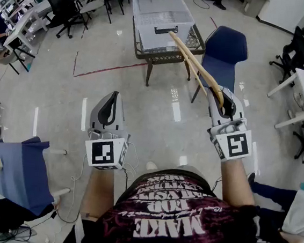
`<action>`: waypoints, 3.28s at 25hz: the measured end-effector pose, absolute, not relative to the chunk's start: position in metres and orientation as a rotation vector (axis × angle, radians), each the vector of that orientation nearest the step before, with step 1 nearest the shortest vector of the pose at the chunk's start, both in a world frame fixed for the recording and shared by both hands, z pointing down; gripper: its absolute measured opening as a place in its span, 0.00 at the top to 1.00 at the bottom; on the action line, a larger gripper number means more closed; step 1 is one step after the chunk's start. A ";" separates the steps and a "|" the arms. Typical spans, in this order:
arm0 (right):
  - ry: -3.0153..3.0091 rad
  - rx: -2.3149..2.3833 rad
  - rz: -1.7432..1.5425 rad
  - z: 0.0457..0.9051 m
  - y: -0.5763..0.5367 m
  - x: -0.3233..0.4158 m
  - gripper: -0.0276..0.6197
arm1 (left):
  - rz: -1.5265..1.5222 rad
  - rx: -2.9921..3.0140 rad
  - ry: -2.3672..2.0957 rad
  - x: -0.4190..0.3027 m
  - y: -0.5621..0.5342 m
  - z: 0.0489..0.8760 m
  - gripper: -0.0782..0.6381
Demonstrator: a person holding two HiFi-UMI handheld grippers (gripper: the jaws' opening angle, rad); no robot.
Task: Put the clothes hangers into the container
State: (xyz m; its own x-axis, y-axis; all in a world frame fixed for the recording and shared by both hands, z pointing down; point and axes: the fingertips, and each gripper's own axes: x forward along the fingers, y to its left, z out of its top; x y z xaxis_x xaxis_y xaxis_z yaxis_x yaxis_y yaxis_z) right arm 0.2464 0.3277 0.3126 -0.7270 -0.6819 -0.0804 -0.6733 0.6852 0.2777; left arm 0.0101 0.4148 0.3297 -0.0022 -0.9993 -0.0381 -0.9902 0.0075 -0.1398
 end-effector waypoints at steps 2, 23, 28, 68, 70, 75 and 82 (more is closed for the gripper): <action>-2.859 1.164 -0.452 0.312 0.329 0.234 0.86 | -0.105 -2.132 2.118 0.000 0.412 0.331 0.88; -2.877 1.131 -0.323 0.347 0.283 0.209 0.86 | -0.082 -2.216 2.111 -0.024 0.363 0.368 0.88; -2.903 1.134 -0.329 0.344 0.236 0.201 0.86 | -0.102 -2.235 2.123 -0.034 0.316 0.374 0.88; -2.963 0.999 -0.271 0.356 0.030 0.223 0.86 | -0.138 -2.229 2.154 0.000 0.116 0.387 0.88; -2.959 1.006 -0.282 0.355 0.021 0.221 0.86 | -0.136 -2.241 2.147 -0.001 0.107 0.389 0.88; -2.947 1.021 -0.270 0.359 -0.005 0.206 0.86 | -0.140 -2.276 2.146 -0.014 0.079 0.399 0.88; -2.944 0.997 -0.246 0.363 -0.052 0.174 0.86 | -0.138 -2.295 2.153 -0.041 0.031 0.403 0.88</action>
State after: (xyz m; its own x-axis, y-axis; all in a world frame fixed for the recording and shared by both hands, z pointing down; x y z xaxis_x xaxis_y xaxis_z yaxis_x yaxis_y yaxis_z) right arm 0.1741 -0.0520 0.3628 -0.7952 -0.6057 -0.0282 -0.6020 0.7830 0.1564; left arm -0.0412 0.0307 0.4027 0.0615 -0.9957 0.0695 -0.9964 -0.0654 -0.0539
